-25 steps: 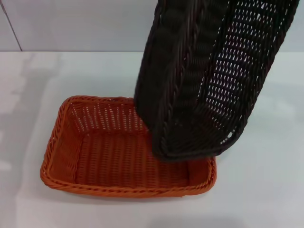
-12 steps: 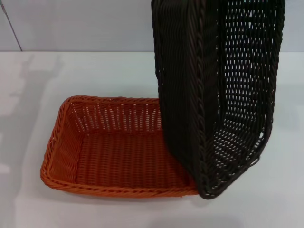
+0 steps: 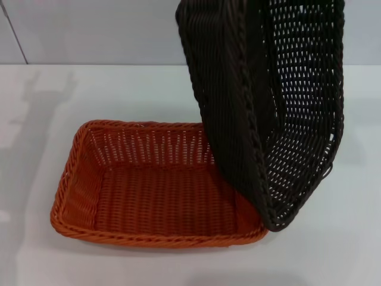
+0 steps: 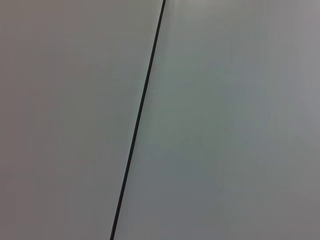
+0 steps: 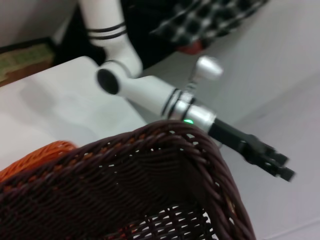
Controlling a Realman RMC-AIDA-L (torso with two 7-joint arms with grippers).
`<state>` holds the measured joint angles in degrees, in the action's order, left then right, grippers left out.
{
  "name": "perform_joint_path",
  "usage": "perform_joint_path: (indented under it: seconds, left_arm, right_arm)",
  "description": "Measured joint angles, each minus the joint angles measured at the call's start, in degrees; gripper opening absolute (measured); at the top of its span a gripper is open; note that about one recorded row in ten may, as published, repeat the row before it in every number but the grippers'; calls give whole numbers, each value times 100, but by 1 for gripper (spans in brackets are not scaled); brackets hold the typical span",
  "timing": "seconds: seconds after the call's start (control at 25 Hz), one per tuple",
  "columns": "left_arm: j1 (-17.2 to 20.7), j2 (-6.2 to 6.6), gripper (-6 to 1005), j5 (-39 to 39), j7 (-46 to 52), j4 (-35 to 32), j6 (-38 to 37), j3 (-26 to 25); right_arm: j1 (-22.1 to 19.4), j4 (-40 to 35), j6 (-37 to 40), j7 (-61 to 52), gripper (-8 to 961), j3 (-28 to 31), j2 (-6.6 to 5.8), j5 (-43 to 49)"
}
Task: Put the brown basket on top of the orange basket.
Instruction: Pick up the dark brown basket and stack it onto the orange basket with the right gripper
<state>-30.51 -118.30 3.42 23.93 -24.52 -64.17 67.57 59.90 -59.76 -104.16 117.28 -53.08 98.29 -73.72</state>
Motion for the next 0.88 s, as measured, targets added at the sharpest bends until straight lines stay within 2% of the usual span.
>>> perform_joint_path:
  seconds: [0.2,0.52,0.84,0.88]
  left_arm:
    - [16,0,845,0,13,0,-49,1]
    - [74,-16,845,1,148,0,-162,2]
    - [181,-17,845,1,314,0,-245,-1]
    - [195,-18,845,1,315,0,-248,1]
  right_arm:
    - [166,-164,-29,288,146,-407,59,173]
    - [426,-131,-127,958,145,-757,73,240]
    - [609,241,-138,1581,141,-792,215,427]
    - [614,215,-124,1618,141,-755,264,407]
